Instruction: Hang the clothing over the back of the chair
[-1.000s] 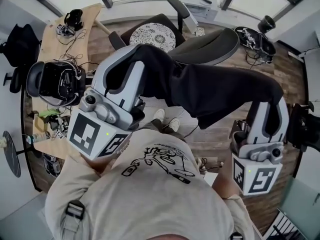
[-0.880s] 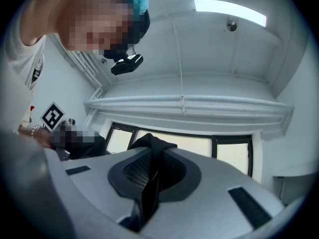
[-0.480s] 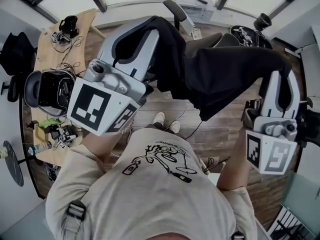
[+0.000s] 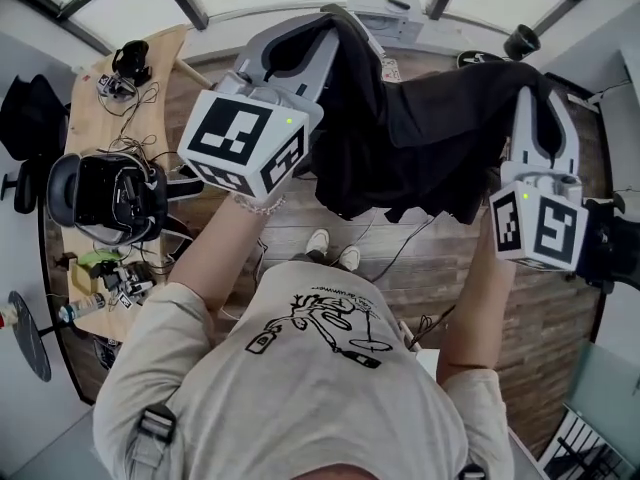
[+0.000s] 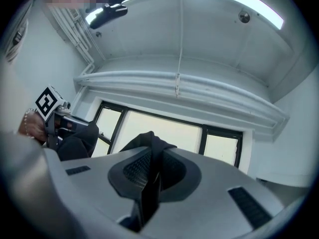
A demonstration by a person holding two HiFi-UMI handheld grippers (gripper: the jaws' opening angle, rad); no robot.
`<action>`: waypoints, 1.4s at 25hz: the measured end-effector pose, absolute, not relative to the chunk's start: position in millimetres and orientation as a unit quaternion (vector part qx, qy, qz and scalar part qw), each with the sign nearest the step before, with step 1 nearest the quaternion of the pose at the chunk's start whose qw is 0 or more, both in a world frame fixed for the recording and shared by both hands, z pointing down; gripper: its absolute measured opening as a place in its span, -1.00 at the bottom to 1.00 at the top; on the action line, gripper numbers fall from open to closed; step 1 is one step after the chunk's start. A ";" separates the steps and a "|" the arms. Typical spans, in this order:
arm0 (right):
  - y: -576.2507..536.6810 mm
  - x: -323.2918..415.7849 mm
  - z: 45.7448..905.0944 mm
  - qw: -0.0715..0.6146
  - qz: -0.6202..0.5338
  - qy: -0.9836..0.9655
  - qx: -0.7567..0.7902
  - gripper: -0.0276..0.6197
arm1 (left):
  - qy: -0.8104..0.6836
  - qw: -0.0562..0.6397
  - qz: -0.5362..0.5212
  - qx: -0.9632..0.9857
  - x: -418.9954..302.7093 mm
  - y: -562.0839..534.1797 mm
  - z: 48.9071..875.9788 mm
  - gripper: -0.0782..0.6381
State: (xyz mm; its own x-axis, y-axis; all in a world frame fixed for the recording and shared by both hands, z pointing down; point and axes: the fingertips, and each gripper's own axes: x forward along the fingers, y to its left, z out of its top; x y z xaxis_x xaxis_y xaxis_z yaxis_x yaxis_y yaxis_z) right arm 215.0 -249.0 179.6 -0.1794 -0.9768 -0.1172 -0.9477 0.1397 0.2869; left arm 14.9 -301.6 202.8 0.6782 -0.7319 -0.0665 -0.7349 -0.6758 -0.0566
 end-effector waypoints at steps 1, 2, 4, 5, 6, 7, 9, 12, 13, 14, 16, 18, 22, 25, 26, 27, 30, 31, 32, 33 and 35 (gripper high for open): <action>-257.5 217.2 189.1 0.058 -0.143 -0.754 0.639 -0.88 | 0.402 0.033 0.008 -0.915 19.5 -310.3 213.5 -0.76; -266.1 219.4 198.8 0.067 -0.136 -0.753 0.640 -0.89 | 0.404 0.028 -0.005 -0.914 23.8 -319.7 225.2 -0.76; -282.5 223.4 218.2 0.084 -0.122 -0.752 0.642 -0.89 | 0.409 0.018 -0.036 -0.912 30.7 -338.9 251.7 -0.77; -290.3 225.3 227.6 0.093 -0.115 -0.752 0.643 -0.89 | 0.409 0.012 -0.052 -0.911 33.7 -348.1 266.2 -0.76; -297.9 227.3 236.4 0.100 -0.108 -0.752 0.642 -0.89 | 0.409 0.005 -0.068 -0.910 36.7 -356.8 280.7 -0.76; -305.7 229.5 244.4 0.107 -0.100 -0.754 0.641 -0.89 | 0.408 -0.001 -0.084 -0.909 39.8 -365.0 294.8 -0.76; -322.1 234.1 257.9 0.120 -0.086 -0.759 0.634 -0.89 | 0.405 -0.011 -0.113 -0.907 45.8 -379.9 320.0 -0.76; -345.9 238.9 275.5 0.146 -0.069 -0.771 0.616 -0.89 | 0.406 -0.022 -0.151 -0.901 50.6 -399.0 352.7 -0.76; -353.0 239.8 281.1 0.156 -0.065 -0.774 0.610 -0.88 | 0.407 -0.026 -0.161 -0.899 51.1 -404.3 362.8 -0.76; -359.4 240.7 286.6 0.164 -0.061 -0.777 0.605 -0.88 | 0.407 -0.031 -0.171 -0.897 51.7 -408.8 372.6 -0.76; -370.3 243.8 298.5 0.181 -0.052 -0.779 0.598 -0.88 | 0.402 -0.040 -0.193 -0.894 55.2 -414.9 392.6 -0.76; -379.1 247.9 313.8 0.198 -0.038 -0.779 0.594 -0.88 | 0.389 -0.050 -0.218 -0.894 61.4 -416.3 414.0 -0.76; -390.3 256.5 349.7 0.236 -0.006 -0.776 0.585 -0.88 | 0.355 -0.066 -0.260 -0.896 73.1 -409.5 455.1 -0.76; -393.0 265.3 368.0 0.243 0.024 -0.778 0.579 -0.88 | 0.332 -0.078 -0.287 -0.895 78.2 -400.3 479.9 -0.76; -393.3 267.9 370.9 0.237 0.036 -0.780 0.578 -0.88 | 0.323 -0.082 -0.293 -0.896 80.3 -397.1 486.4 -0.72; -393.5 270.1 373.2 0.231 0.049 -0.783 0.576 -0.88 | 0.315 -0.086 -0.297 -0.897 82.3 -394.1 492.1 -0.64; -393.7 274.9 381.2 0.205 0.098 -0.789 0.571 -0.87 | 0.299 -0.106 -0.303 -0.899 86.0 -386.9 504.3 -0.55; -393.3 277.1 383.2 0.194 0.113 -0.789 0.571 -0.84 | 0.295 -0.111 -0.305 -0.899 87.1 -384.8 507.1 -0.54; -392.6 279.8 384.3 0.182 0.126 -0.789 0.573 -0.75 | 0.291 -0.114 -0.307 -0.899 88.2 -382.7 509.9 -0.53; -391.9 282.8 384.5 0.167 0.139 -0.790 0.574 -0.67 | 0.287 -0.117 -0.311 -0.899 89.2 -380.5 512.7 -0.50; -390.1 289.3 381.4 0.132 0.162 -0.790 0.577 -0.39 | 0.278 -0.121 -0.319 -0.898 90.3 -375.5 517.3 -0.38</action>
